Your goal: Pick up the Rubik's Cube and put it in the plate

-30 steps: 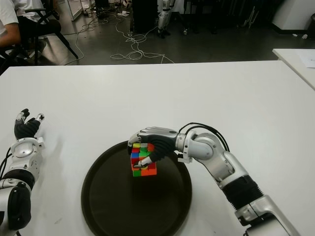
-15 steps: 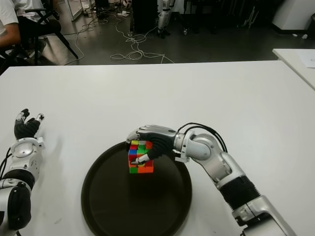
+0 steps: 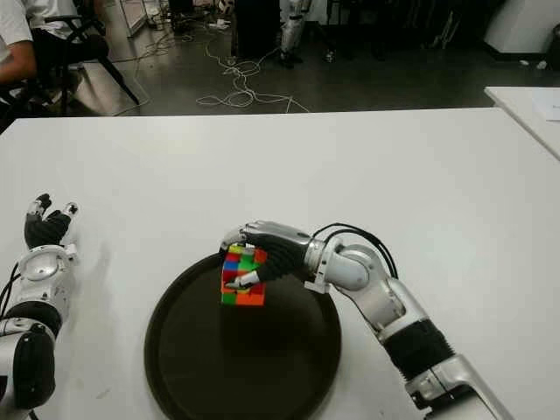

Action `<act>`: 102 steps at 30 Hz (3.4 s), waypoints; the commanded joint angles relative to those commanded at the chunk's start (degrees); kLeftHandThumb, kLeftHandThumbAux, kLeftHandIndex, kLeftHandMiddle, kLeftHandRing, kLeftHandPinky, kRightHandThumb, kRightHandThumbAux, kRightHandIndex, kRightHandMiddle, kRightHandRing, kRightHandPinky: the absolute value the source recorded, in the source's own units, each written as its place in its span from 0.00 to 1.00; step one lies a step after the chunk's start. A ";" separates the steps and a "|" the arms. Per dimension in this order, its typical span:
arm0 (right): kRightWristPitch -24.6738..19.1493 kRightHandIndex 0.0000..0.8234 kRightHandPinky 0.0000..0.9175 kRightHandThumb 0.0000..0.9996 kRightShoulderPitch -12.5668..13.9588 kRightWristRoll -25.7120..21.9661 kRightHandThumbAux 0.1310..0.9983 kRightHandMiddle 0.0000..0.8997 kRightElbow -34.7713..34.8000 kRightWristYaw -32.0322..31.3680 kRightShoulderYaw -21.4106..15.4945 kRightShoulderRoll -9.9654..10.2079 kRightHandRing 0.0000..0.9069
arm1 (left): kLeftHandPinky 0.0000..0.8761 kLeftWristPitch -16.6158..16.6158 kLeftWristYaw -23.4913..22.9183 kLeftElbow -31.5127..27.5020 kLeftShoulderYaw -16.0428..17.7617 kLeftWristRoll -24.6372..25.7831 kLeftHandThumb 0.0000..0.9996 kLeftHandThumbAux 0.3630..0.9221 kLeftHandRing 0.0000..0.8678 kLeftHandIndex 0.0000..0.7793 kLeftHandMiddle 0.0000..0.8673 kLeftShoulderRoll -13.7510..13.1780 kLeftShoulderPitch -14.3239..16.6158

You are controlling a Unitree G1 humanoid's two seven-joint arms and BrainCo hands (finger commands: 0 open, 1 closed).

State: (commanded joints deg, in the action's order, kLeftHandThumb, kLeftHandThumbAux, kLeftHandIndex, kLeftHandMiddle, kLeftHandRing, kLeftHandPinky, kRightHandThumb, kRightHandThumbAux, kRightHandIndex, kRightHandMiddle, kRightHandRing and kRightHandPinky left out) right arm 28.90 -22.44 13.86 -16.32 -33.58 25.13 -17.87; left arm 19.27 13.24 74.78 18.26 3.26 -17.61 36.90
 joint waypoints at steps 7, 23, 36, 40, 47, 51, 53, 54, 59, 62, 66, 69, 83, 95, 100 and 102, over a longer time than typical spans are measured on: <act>2.57 0.01 0.01 0.00 -1.59 -3.63 0.44 0.01 -4.39 -4.88 0.07 0.96 0.01 | 0.09 0.28 0.01 -0.05 -0.12 -0.27 0.00 0.61 0.09 0.05 0.10 0.00 -0.08; 5.83 0.00 0.00 0.00 -2.34 -1.37 0.39 0.00 -7.26 -3.28 -0.36 1.32 0.00 | 0.08 0.13 -0.03 -0.02 -0.32 -0.50 0.00 0.62 0.09 0.04 0.09 -0.16 -0.16; 6.60 0.00 0.00 0.00 -2.81 -2.27 0.43 0.00 -8.95 -3.43 -0.94 2.04 0.00 | 0.08 0.14 0.27 -0.01 -0.07 -0.28 0.00 0.63 0.09 0.04 0.10 -0.02 -0.04; 6.27 0.00 0.00 0.00 -2.97 -1.96 0.44 0.00 -9.00 -3.56 -0.90 1.96 0.00 | 0.09 0.04 0.22 -0.02 0.06 -0.15 0.00 0.63 0.09 0.04 0.09 0.02 0.00; 5.32 0.00 0.00 0.00 -3.14 -1.36 0.42 0.00 -8.37 -3.79 -0.75 1.68 0.00 | 0.09 -0.17 0.07 -0.01 0.00 -0.24 0.00 0.62 0.09 0.05 0.09 -0.04 0.04; 4.96 0.00 0.00 0.00 -3.16 -0.87 0.42 0.00 -8.09 -3.60 -0.74 1.58 0.00 | 0.08 -0.13 0.05 -0.02 -0.05 -0.29 0.00 0.62 0.09 0.05 0.09 -0.06 0.04; 4.87 0.00 0.00 0.00 -3.16 -0.56 0.42 0.00 -8.04 -3.39 -0.73 1.57 0.00 | 0.08 -0.11 0.07 -0.02 -0.09 -0.34 0.00 0.62 0.09 0.05 0.09 -0.06 0.03; 4.83 0.00 0.00 0.00 -3.15 -0.40 0.42 0.00 -8.00 -3.27 -0.74 1.56 0.00 | 0.08 -0.11 0.08 -0.03 -0.11 -0.36 0.00 0.63 0.09 0.05 0.10 -0.06 0.03; 5.19 0.00 0.00 0.00 -3.40 0.82 0.42 0.00 -8.25 -2.27 -0.76 1.58 0.00 | 0.09 -0.05 0.19 -0.02 -0.27 -0.53 0.00 0.64 0.09 0.05 0.10 -0.09 0.03; 5.82 0.00 0.00 0.00 -3.63 1.64 0.40 0.00 -8.64 -1.27 -0.83 1.60 0.00 | 0.09 0.11 0.24 -0.01 -0.41 -0.67 0.00 0.64 0.09 0.05 0.10 -0.10 -0.01; 6.95 0.00 0.00 0.00 -3.65 2.91 0.39 0.00 -9.15 0.51 -1.02 1.58 0.00 | 0.09 0.18 0.22 -0.01 -0.27 -0.47 0.00 0.62 0.09 0.05 0.09 -0.04 0.01; 7.57 0.00 0.00 0.00 -3.72 3.67 0.39 0.00 -9.41 1.65 -1.04 1.43 0.00 | 0.09 0.16 0.38 0.01 -0.09 -0.29 0.00 0.63 0.09 0.05 0.10 0.03 0.05; 12.84 0.00 0.00 0.00 -8.59 -6.68 0.36 0.00 -21.54 6.33 -9.91 5.79 0.00 | 0.09 -0.01 0.03 0.09 0.11 -0.17 0.00 0.64 0.10 0.05 0.11 0.06 0.14; 18.13 0.00 0.00 0.00 -16.81 -9.64 0.54 0.00 -39.59 17.48 -20.71 5.50 0.00 | 0.09 0.05 0.14 0.01 0.10 -0.25 0.00 0.63 0.10 0.05 0.11 0.18 0.21; 17.97 0.00 0.00 0.00 -17.72 -9.73 0.59 0.00 -41.65 21.67 -23.15 4.70 0.00 | 0.09 -0.02 0.17 -0.02 0.22 -0.11 0.00 0.63 0.10 0.05 0.11 0.19 0.28; 17.39 0.00 0.00 0.00 -17.83 -10.19 0.63 0.00 -42.41 24.06 -24.45 4.92 0.00 | 0.09 -0.10 0.23 -0.04 0.16 -0.16 0.00 0.63 0.10 0.05 0.10 0.21 0.29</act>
State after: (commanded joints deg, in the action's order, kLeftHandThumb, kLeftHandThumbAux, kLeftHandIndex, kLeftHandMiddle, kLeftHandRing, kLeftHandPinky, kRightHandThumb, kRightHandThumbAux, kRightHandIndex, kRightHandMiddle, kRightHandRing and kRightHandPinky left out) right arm 46.29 -40.27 3.68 -58.73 -9.52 0.67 -12.95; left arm 19.17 13.47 74.74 18.42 3.10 -17.40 37.19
